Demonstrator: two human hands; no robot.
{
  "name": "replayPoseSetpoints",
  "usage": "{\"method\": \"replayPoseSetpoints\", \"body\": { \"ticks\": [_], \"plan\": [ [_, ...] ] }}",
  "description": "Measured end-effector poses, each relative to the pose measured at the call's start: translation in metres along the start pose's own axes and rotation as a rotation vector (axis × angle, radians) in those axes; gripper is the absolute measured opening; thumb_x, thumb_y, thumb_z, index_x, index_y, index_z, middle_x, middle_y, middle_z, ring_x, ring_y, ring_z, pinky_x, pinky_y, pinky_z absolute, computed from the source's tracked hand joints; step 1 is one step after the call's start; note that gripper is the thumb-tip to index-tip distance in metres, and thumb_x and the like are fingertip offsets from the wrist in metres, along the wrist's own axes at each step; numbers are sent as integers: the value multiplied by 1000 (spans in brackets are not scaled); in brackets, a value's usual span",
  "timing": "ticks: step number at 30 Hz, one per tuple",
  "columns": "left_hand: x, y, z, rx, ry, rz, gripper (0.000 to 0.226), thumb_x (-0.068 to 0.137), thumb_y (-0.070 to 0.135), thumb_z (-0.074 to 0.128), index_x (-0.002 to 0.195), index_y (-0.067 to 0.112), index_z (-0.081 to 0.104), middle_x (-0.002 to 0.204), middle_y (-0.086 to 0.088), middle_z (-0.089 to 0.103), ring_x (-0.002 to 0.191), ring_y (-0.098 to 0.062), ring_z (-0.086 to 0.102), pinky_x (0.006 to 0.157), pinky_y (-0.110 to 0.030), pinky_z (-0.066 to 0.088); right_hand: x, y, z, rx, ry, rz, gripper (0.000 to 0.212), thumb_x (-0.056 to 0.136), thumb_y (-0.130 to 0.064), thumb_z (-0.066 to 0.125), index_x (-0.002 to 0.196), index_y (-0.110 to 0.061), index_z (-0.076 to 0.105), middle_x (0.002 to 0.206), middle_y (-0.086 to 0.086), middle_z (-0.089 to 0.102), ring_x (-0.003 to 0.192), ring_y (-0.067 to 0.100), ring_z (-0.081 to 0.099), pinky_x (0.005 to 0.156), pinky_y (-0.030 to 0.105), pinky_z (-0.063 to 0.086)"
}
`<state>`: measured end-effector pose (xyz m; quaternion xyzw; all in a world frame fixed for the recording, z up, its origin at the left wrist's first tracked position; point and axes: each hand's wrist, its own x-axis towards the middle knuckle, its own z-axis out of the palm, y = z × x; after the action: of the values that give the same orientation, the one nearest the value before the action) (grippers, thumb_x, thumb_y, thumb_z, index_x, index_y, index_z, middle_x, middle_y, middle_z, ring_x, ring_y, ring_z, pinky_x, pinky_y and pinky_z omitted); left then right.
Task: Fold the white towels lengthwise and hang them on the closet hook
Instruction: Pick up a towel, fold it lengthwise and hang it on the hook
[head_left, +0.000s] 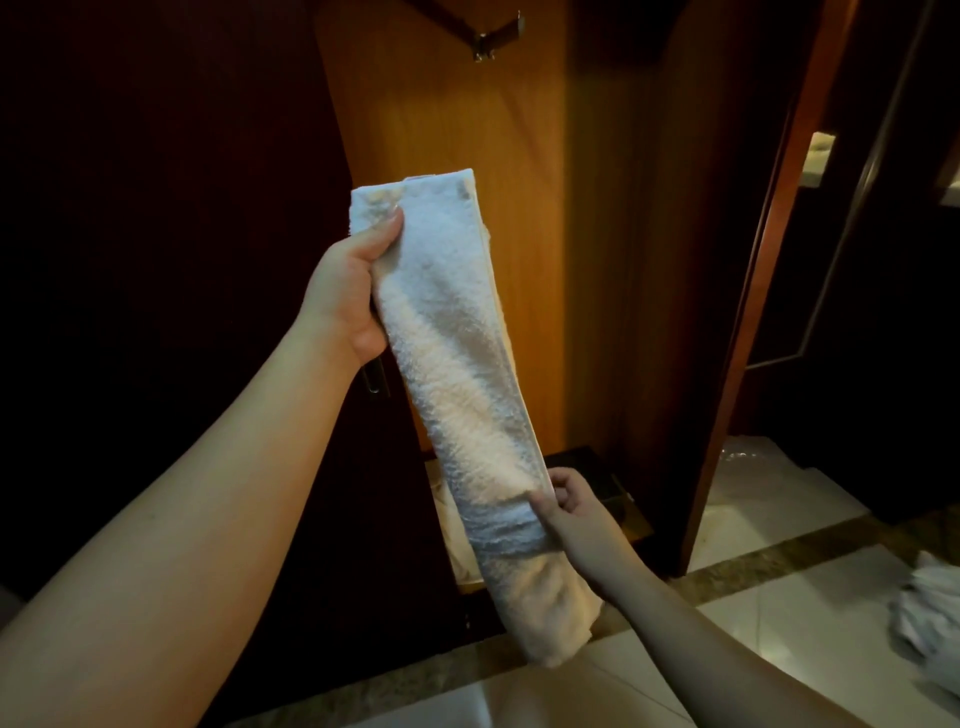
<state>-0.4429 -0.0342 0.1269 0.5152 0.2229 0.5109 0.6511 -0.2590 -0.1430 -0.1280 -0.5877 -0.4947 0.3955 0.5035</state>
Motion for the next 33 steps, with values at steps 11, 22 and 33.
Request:
{"method": "replayPoseSetpoints", "body": {
  "ticks": [11, 22, 33],
  "plan": [
    [0, 0, 2, -105, -57, -97, 34, 94, 27, 63, 121, 5, 62, 114, -18, 72, 107, -36, 70, 77, -48, 59, 34, -13, -17, 251, -284, 56, 52, 71, -69, 78, 113, -38, 72, 142, 6, 55, 123, 27, 61, 106, 51, 48],
    [12, 6, -11, -138, 112, -29, 39, 94, 26, 65, 126, 6, 57, 110, -17, 74, 102, -35, 72, 78, -52, 59, 18, -28, -18, 109, -139, -95, 56, 68, -86, 63, 107, -46, 69, 105, -6, 76, 96, 17, 74, 89, 48, 57],
    [21, 8, -17, -148, 263, -13, 33, 92, 27, 69, 119, 11, 57, 99, -12, 77, 91, -34, 75, 73, -53, 60, -6, -72, -38, 79, -46, -205, 76, 54, -87, 71, 121, -60, 47, 105, -31, 68, 93, -3, 70, 67, 16, 56]
  ]
}}
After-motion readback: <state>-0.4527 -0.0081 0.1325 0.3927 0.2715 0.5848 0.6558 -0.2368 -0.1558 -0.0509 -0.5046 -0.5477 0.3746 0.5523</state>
